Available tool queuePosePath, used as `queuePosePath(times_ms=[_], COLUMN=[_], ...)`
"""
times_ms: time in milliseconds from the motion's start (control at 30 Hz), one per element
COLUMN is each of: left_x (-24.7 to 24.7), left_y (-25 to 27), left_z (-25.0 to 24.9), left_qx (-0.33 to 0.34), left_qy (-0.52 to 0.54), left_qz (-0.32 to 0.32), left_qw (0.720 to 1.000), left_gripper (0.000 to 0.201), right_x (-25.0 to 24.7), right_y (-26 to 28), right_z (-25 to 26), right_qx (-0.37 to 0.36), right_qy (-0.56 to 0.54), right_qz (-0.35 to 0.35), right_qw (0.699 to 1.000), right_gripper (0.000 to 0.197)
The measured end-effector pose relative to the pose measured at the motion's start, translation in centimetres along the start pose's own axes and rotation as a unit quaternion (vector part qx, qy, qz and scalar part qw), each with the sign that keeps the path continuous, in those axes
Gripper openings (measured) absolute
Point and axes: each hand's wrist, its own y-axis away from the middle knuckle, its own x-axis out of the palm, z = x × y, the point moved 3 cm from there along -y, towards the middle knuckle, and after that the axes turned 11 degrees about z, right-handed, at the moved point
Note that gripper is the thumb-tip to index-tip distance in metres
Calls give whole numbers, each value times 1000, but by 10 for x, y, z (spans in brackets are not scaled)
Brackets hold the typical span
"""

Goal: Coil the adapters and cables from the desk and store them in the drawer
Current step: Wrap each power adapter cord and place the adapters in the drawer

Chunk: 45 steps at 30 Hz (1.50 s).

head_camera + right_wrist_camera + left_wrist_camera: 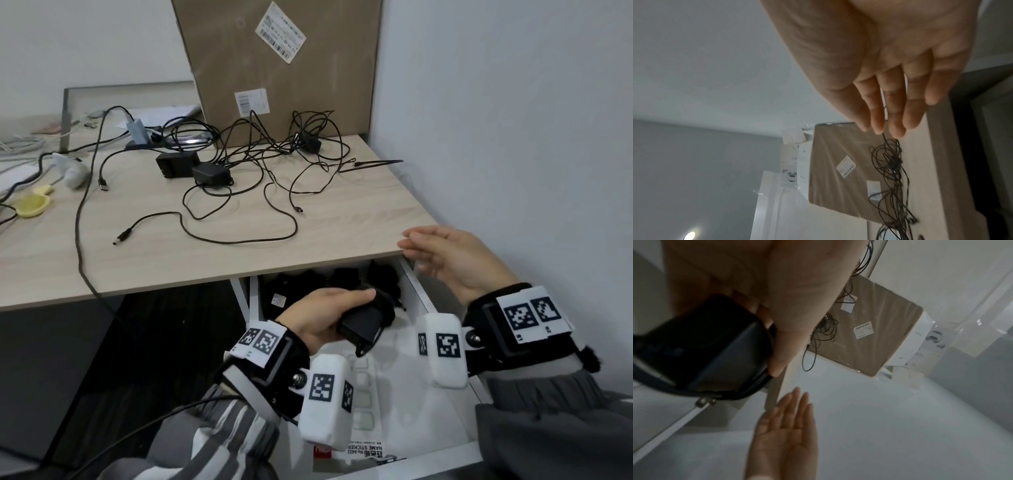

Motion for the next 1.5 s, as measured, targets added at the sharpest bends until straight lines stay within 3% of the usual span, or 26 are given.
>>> queuePosePath(times_ms=[167,333,433,567,733,800,900,933,1200,1333,1500], left_x=[8,5,6,17,7,12,20,18,7,6,1], left_y=[-16,-34,-48,-66,-104,-92,-73,-71,-45,-21,24], left_z=[26,35,38,43,70,62,48,46,18,-6,-53], left_qx=[-79,-122,-118,-97,-68,-66,-81,-85,-86,-84,-4], left_qy=[-36,-30,-42,6,-17,-30,-37,-41,-71,-77,-117], left_qz=[-36,-126,-157,-160,-184,-190,-166,-163,-161,-105,-48], left_qw=[996,984,980,982,981,979,982,982,981,988,992], left_gripper=[22,17,37,37,77,70,21,17,21,14,15], right_x=[-23,-26,-26,-35,-36,-36,-35,-34,-23,-12,14], right_y=[2,-1,-1,0,-3,-4,-5,-5,-4,-3,-9], right_z=[-2,-8,-7,-8,-13,-14,-14,-14,-12,-12,1], right_qx=[4,1,-10,-20,-25,-26,-29,-28,2,25,37], right_qy=[30,-11,-38,-75,-83,-83,-81,-80,-61,-59,-76], right_qz=[-32,-59,-63,-87,-81,-79,-73,-72,-56,-42,5], right_qw=[999,998,997,993,993,993,994,994,997,997,996], right_gripper=[10,14,15,15,15,15,15,15,17,15,14])
